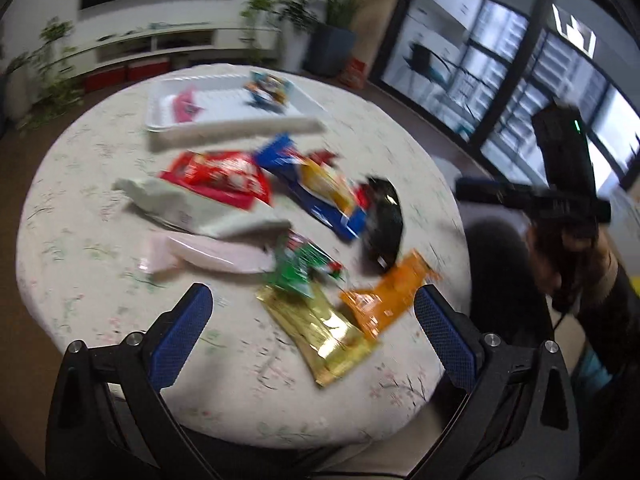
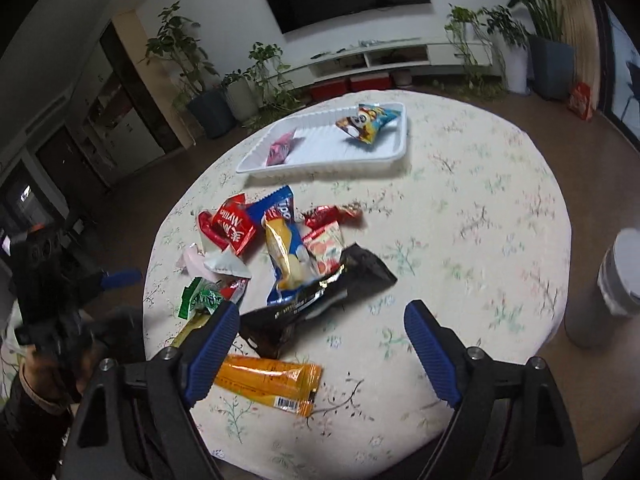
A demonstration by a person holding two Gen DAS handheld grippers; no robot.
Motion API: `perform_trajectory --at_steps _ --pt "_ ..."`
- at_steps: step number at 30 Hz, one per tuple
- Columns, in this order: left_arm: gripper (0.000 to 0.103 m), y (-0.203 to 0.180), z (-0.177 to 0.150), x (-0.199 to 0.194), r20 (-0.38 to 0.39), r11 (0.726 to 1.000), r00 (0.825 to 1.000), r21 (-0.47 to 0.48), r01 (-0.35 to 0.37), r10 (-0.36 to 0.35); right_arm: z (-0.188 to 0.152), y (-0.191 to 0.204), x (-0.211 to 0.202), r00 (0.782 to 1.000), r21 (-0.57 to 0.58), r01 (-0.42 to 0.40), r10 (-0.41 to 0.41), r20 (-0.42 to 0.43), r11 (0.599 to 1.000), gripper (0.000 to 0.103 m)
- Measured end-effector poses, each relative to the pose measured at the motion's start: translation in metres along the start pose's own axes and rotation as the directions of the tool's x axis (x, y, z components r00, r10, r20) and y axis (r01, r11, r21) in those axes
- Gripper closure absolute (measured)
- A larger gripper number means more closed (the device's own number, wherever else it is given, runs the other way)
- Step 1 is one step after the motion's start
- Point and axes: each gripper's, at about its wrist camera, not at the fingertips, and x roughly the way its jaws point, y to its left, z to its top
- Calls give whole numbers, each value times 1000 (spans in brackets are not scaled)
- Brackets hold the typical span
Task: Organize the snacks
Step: 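Grasp the gold packet with the left tool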
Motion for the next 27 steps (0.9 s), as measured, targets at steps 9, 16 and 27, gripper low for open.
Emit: perform_trajectory --at_steps 9,16,27 --pt "2 2 2 28 -116 972 982 -161 -168 151 -20 32 5 999 -127 31 -34 -26 991 16" --pt "2 10 12 63 -197 946 949 -167 -279 245 -21 33 8 999 -129 24 -28 -30 991 16" --pt "48 34 0 57 -229 923 934 -212 -322 273 -21 32 10 998 -115 56 -60 -33 992 16"
